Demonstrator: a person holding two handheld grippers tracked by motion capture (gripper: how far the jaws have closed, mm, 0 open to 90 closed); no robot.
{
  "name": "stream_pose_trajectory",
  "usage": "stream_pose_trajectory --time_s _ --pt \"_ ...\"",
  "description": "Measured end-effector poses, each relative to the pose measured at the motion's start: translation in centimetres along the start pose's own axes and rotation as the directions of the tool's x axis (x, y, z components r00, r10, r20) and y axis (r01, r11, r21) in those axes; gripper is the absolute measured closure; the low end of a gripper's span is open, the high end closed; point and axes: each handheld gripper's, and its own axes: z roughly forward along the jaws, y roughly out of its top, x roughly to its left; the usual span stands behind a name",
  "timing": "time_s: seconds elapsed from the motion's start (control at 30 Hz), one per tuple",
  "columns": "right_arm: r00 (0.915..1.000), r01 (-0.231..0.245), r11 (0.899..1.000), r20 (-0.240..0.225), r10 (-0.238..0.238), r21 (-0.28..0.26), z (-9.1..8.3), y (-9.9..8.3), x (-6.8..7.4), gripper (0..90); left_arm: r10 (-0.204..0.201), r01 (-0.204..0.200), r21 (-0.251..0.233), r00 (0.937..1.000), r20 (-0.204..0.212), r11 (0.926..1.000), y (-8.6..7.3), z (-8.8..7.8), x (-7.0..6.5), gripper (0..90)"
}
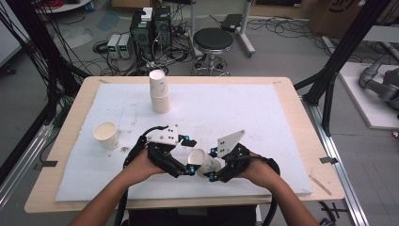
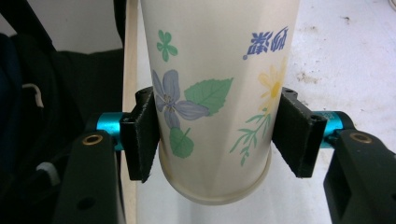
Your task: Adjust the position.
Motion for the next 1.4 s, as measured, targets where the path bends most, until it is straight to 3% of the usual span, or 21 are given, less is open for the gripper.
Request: stream_pose_trajectory --time_s 0.4,0.53,0.9,0.97,1.0,1.23,1.3,1.4 --pt "0.9991 0.041 0.993 0.002 -0.042 0.109 -0.1 1.0 0.0 38.4 0.014 -0.014 0.07 0.9999 0.004 0.9975 -0.1 0.4 -0.1 20.8" --pt "0.9976 0.065 0.984 0.011 -0.068 0.166 0.3 1.4 0.1 38.4 0.018 -0.019 0.095 0.9998 0.009 0.9953 -0.2 0.7 0.0 21.6" --pt "0.9966 0.081 0.974 -0.001 -0.083 0.211 0.8 2.2 0.2 38.2 0.018 -0.023 0.133 0.9992 0.035 0.9909 -0.4 1.2 0.1 33.7" --pt "0.994 0.107 0.969 -0.002 -0.109 0.221 1.1 2.2 0.1 38.0 0.024 -0.03 0.148 0.9988 0.043 0.9885 -0.5 1.4 0.0 35.8" --pt "0.9969 0.077 0.967 -0.003 -0.079 0.241 1.0 2.2 0.3 38.0 0.026 -0.033 0.152 0.9986 0.047 0.9878 -0.5 1.4 0.0 35.9" --pt "0.9974 0.071 0.958 -0.011 -0.071 0.277 1.2 2.3 0.5 36.7 0.032 -0.04 0.167 0.9982 0.051 0.9851 -0.5 1.6 -0.1 37.5" --pt "0.9976 0.066 0.961 0.002 -0.069 0.269 1.2 2.3 0.5 32.6 0.029 -0.035 0.159 0.9988 0.039 0.9866 -0.6 1.5 0.0 37.6" --pt "0.9988 0.027 0.98 0.035 -0.035 0.195 0.5 2.1 0.3 21.5 0.019 -0.022 0.138 0.9996 0.022 0.9902 -1.0 1.3 0.1 37.7"
